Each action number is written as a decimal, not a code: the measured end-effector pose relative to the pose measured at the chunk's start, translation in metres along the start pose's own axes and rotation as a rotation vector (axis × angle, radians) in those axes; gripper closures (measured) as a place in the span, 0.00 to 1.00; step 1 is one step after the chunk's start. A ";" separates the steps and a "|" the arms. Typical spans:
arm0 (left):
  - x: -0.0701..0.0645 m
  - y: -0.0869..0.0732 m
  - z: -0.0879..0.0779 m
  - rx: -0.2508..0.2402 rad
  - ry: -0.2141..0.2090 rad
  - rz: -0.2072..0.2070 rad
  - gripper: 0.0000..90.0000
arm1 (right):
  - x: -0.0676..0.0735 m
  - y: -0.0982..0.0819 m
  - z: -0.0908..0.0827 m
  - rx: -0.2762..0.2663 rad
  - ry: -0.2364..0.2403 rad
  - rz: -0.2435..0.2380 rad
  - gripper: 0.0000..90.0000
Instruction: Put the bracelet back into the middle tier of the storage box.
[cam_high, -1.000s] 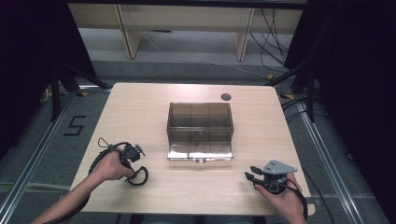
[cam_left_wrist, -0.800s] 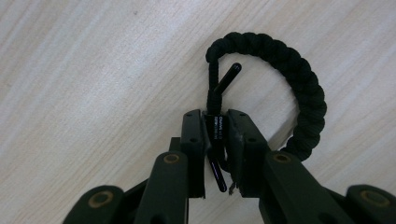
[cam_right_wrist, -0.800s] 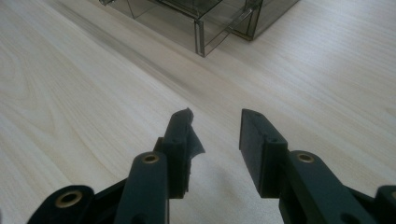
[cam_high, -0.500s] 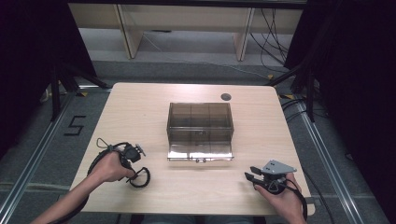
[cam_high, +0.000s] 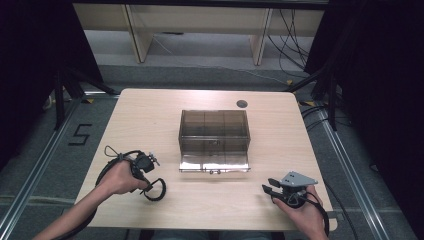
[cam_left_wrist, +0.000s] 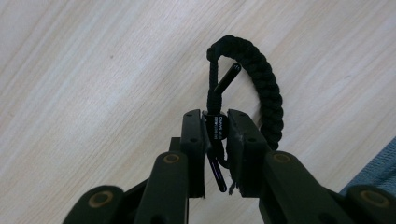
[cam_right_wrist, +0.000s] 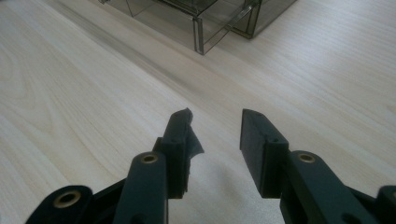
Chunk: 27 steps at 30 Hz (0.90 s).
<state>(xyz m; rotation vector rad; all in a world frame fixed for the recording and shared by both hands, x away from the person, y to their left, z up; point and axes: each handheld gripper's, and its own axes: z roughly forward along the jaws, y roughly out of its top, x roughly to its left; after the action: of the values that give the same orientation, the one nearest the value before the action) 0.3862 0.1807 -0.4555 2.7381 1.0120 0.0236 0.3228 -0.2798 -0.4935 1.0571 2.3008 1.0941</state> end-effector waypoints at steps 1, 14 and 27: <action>-0.002 0.002 -0.002 0.005 -0.002 0.017 0.85 | 0.000 0.000 0.000 0.000 0.001 0.000 0.71; -0.016 0.015 -0.009 -0.006 -0.012 0.067 0.85 | 0.001 -0.001 0.001 0.001 0.003 0.006 0.70; -0.025 0.025 -0.013 -0.003 -0.021 0.101 0.85 | 0.000 -0.001 0.001 0.000 0.008 0.003 0.70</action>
<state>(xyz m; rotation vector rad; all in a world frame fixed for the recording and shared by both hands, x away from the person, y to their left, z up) 0.3824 0.1488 -0.4362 2.7777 0.8673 0.0134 0.3228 -0.2796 -0.4956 1.0579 2.3062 1.1012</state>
